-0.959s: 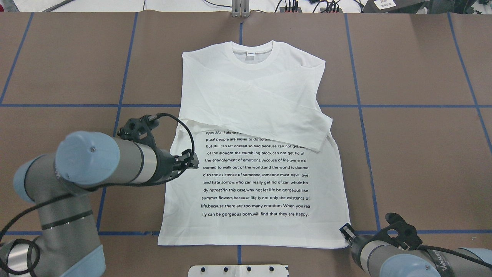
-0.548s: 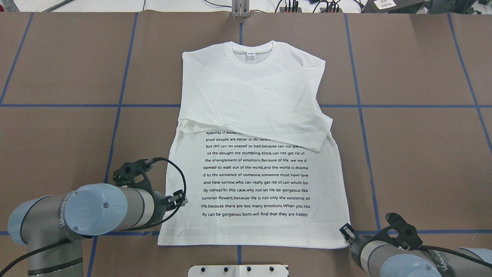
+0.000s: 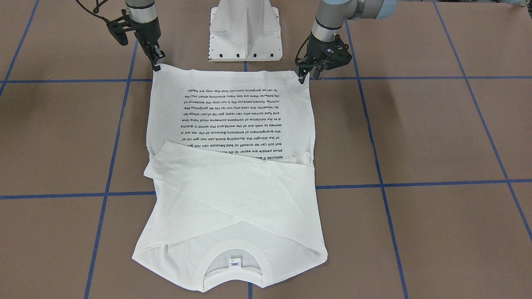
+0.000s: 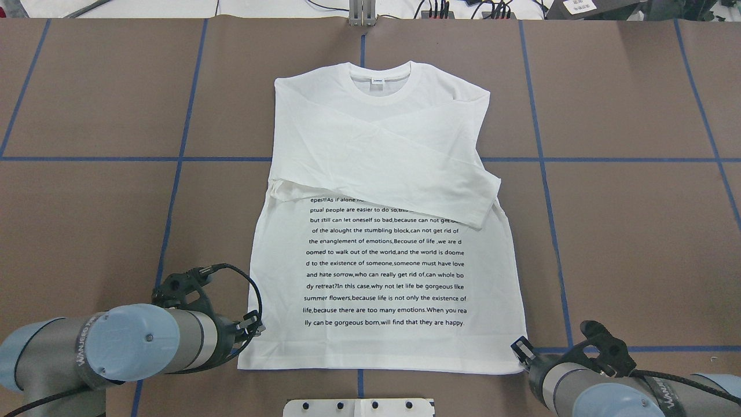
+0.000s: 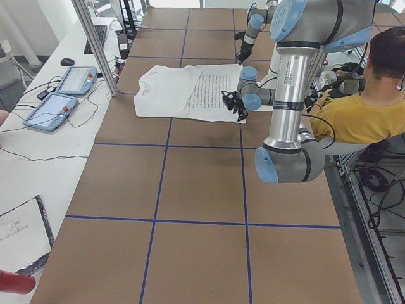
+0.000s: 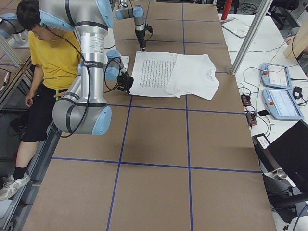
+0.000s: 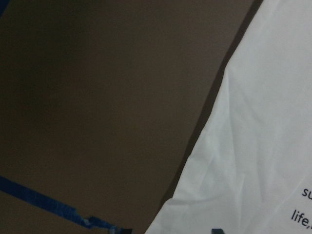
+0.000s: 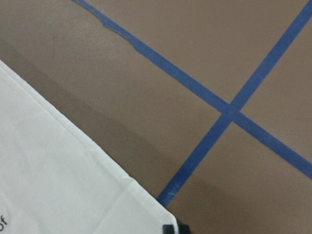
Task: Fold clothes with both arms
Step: 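Grasp the two hem corners with the left and right grippers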
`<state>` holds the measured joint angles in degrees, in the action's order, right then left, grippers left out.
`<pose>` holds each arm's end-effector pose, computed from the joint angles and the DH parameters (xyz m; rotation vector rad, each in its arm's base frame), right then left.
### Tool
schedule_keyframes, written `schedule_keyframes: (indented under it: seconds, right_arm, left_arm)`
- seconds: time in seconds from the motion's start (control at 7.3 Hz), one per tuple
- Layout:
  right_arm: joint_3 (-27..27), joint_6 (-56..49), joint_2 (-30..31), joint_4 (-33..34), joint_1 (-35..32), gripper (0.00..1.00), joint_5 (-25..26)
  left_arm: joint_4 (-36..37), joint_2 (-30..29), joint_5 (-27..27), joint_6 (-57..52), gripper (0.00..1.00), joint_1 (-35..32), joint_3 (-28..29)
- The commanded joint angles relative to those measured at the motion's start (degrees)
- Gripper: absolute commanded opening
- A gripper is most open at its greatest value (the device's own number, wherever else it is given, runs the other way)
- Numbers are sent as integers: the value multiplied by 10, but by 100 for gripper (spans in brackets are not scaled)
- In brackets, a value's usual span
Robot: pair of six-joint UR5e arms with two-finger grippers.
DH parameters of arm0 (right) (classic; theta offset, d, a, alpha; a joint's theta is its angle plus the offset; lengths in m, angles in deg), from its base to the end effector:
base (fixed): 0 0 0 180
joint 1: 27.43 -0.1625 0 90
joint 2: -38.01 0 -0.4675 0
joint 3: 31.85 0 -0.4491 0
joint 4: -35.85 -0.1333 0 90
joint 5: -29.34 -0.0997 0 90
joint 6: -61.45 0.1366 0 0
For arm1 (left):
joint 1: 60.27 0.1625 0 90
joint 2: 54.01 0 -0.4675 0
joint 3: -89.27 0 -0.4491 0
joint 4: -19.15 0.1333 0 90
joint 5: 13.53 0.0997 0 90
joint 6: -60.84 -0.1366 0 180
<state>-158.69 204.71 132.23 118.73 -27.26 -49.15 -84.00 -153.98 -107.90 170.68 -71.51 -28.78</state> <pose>-0.5066 -0.1591 0.4258 -0.1442 -0.7330 0.9547 0.5678 -0.2381 0.3541 -0.1393 0.8937 -0.4714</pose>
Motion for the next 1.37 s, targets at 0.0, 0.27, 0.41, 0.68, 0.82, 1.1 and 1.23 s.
schedule_keyframes:
  seconds: [0.0,0.27,0.41,0.68,0.82,1.1,1.23]
  right_arm:
    - [0,0,0,0,1,0,0]
    - [0,0,1,1,1,0,0]
    - [0,0,0,1,1,0,0]
    - [1,0,1,0,1,0,0]
    - [1,0,0,0,1,0,0]
    - [1,0,0,0,1,0,0]
    - [1,0,1,1,1,0,0]
  left_arm:
    - [0,0,-1,8,62,9,3]
    - [-1,1,-3,7,62,12,6]
    - [-1,1,-4,6,62,14,7]
    - [-1,1,-15,5,62,14,19]
    - [-2,1,-16,5,62,15,19]
    - [-2,0,-17,6,62,20,19]
    - [-2,0,-20,6,62,24,19]
